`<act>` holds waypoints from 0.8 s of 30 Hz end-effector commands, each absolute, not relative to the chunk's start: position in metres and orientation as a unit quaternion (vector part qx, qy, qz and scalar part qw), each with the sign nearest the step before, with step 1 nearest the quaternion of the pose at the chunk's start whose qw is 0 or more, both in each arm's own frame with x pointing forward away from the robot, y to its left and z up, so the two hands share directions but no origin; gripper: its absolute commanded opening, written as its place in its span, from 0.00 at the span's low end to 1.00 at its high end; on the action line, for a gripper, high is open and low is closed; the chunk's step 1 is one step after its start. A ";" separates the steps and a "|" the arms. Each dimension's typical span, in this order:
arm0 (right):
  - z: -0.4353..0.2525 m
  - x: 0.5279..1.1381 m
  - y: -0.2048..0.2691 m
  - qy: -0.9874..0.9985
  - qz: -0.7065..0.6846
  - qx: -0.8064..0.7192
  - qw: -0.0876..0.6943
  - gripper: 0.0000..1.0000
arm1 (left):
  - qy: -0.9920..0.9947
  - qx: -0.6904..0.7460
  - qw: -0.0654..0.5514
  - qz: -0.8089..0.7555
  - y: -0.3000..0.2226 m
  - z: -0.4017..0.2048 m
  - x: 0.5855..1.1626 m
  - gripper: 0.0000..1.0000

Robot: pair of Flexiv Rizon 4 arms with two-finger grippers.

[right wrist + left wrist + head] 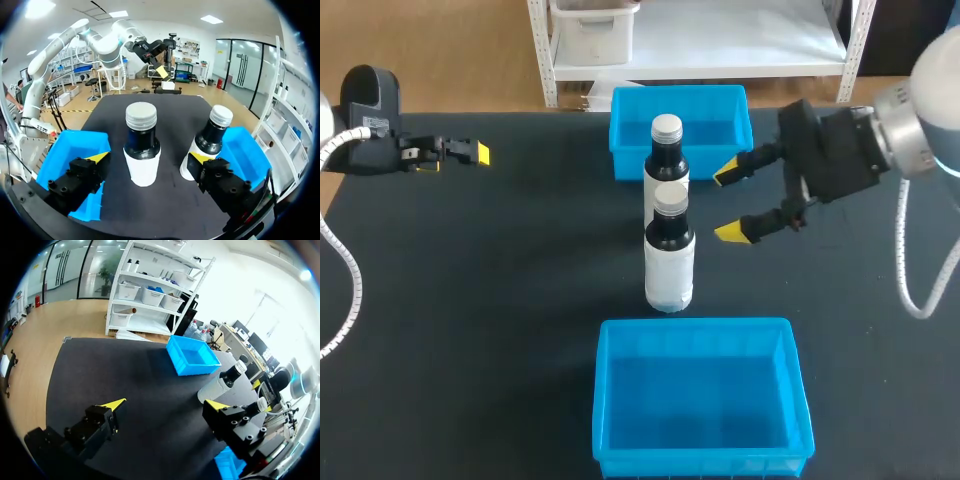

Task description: Pick up the bottle, and place it in the far bin if it is heavy, or in the near bin if it is light.

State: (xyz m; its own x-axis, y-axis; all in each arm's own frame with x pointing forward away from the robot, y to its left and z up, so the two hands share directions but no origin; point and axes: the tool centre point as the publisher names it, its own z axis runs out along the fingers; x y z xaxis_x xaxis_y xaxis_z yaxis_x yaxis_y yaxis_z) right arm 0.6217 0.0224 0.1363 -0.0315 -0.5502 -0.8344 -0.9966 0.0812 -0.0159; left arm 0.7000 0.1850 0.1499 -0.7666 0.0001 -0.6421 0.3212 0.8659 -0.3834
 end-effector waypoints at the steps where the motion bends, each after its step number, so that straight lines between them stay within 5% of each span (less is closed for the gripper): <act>1: 0.132 0.623 0.034 0.646 0.320 -0.597 0.352 1.00 | 0.908 0.088 0.330 -0.243 0.185 0.150 0.700 1.00; 24: 0.120 0.617 0.077 0.657 0.330 -0.592 0.330 1.00 | 0.908 0.088 0.330 -0.243 0.185 0.150 0.700 1.00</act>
